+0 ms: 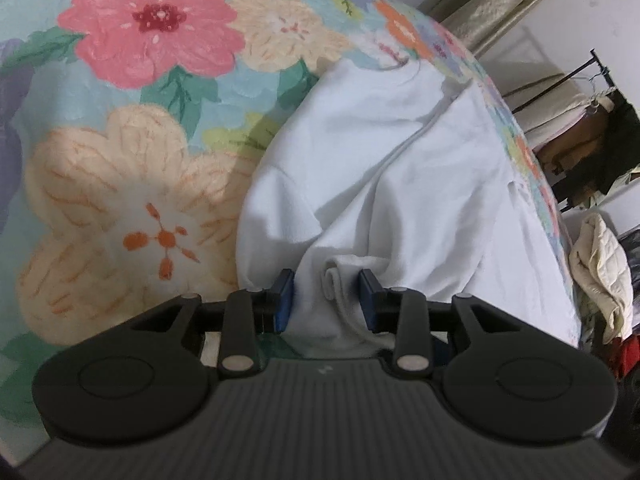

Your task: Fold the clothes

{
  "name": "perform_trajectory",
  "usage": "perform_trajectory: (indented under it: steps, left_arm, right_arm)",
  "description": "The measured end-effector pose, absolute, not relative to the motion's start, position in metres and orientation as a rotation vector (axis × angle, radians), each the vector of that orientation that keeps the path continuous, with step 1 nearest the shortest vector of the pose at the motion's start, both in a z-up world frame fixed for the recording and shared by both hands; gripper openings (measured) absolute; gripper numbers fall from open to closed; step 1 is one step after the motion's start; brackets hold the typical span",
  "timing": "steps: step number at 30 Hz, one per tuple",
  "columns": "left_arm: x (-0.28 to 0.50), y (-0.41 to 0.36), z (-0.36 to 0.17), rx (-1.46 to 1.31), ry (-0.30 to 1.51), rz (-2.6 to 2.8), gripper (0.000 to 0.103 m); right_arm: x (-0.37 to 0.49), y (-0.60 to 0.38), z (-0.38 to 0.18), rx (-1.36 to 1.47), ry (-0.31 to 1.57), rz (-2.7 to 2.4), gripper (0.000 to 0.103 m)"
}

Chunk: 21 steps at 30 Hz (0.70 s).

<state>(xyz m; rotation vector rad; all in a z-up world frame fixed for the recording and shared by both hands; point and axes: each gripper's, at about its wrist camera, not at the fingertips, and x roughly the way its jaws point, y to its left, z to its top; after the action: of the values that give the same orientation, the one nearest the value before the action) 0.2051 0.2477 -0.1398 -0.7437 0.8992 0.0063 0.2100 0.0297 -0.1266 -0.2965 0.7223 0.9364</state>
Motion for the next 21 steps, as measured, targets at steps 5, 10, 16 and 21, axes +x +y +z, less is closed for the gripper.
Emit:
perform_trajectory:
  steps: [5, 10, 16, 21]
  left_arm:
    - [0.199, 0.255, -0.126, -0.787, 0.846, -0.033, 0.034]
    - [0.199, 0.244, -0.117, -0.789, 0.837, -0.134, 0.046]
    - [0.202, 0.232, -0.122, -0.764, 0.88, -0.116, 0.054]
    - [0.201, 0.223, -0.113, -0.539, 0.933, -0.057, 0.002]
  right_arm:
    - [0.218, -0.011, -0.098, -0.055, 0.75, 0.953, 0.008]
    - [0.221, -0.032, -0.102, -0.011, 0.78, 0.888, 0.007]
    - [0.229, -0.047, -0.128, 0.079, 0.863, 0.826, 0.007]
    - [0.221, -0.047, -0.13, 0.092, 0.858, 0.887, 0.007]
